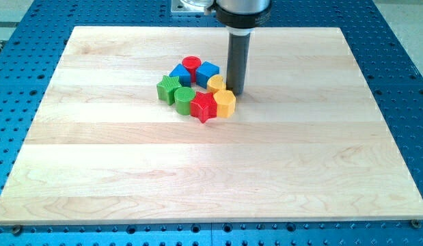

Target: Push the yellow hexagon into the yellow heart

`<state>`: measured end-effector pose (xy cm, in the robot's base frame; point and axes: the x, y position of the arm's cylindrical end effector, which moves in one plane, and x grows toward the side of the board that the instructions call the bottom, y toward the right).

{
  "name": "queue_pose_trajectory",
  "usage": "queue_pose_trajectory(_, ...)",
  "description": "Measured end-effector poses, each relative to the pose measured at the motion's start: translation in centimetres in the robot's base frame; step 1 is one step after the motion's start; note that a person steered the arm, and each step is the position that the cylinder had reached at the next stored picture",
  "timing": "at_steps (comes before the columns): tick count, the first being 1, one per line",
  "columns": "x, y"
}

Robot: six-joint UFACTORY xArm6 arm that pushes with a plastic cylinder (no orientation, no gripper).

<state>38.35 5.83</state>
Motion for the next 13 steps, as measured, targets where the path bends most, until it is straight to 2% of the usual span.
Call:
queue_pose_trajectory(2,0.6,14.8)
queue_pose_trajectory(4,1.1,21.4)
queue_pose_trajectory(6,3.4,23.6)
queue_pose_trajectory(7,6.5,20.6)
queue_pose_trajectory(9,8.0,6.0)
queue_pose_trajectory(11,6.7,0.0)
queue_pose_trajectory(13,6.7,-1.2)
